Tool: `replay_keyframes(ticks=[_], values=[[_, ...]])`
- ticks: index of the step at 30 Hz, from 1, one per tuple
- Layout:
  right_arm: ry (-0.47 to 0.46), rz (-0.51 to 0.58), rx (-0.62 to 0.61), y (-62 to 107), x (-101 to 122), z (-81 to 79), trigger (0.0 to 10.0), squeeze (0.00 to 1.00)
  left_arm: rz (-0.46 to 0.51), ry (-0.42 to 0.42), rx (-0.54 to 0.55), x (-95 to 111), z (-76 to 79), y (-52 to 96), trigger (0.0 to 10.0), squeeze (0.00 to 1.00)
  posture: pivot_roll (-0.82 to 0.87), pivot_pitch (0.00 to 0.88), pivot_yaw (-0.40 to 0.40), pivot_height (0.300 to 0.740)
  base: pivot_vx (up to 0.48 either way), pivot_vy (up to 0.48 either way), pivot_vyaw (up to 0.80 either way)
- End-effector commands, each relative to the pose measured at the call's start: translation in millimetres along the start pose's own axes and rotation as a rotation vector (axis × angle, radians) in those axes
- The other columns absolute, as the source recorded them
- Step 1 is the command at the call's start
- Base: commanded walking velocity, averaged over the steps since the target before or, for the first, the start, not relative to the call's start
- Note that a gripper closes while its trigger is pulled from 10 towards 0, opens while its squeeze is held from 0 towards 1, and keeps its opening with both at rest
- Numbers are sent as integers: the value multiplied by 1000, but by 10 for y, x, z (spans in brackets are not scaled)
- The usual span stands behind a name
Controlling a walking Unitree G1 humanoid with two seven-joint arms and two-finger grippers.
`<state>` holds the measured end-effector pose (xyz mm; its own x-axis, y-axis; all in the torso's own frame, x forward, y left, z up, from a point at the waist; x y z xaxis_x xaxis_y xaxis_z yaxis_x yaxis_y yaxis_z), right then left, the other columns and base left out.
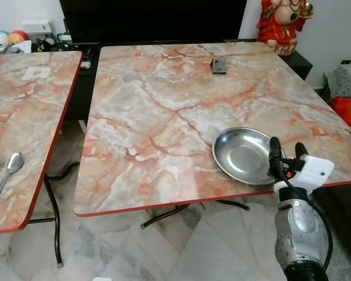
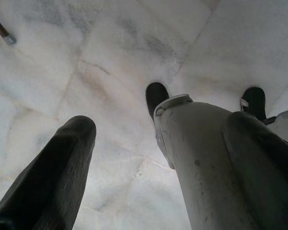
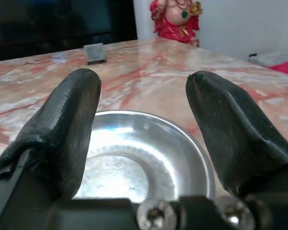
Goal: Setting the table
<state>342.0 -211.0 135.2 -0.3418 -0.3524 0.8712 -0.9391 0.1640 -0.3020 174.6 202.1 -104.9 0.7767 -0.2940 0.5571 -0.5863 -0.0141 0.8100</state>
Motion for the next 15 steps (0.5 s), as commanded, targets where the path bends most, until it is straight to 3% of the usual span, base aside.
replay_keyframes(ticks=[1, 12, 15], values=[[39, -6, 34, -4, 18, -59, 10000, 0, -77, -8, -32, -208, 106, 41, 10000, 0, -6, 140, -38, 740, 0, 0, 800], [25, -44, 106, -10, -30, -203, 10000, 0, -87, -2, 0, -265, -65, 70, 10000, 0, -11, 117, -44, 740, 0, 0, 800], [4, -51, 77, -13, -27, -151, 10000, 0, -89, -8, 4, -273, -81, 74, 10000, 0, -14, 107, -47, 740, 0, 0, 0]])
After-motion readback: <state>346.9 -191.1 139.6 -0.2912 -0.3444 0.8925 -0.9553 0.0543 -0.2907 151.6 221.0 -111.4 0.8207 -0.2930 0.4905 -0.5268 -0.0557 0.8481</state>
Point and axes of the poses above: a point about 5 cm out from each wrist's last joint towards the gripper, its own y axis pointing back from the gripper into the wrist, its own x axis along the axis of the wrist's last joint, z = x × y, the point moved 2 cm from there along -y, pointing out of the wrist towards the gripper, and after that the axes turned 13 degrees about -y, right-handed, at the moved point
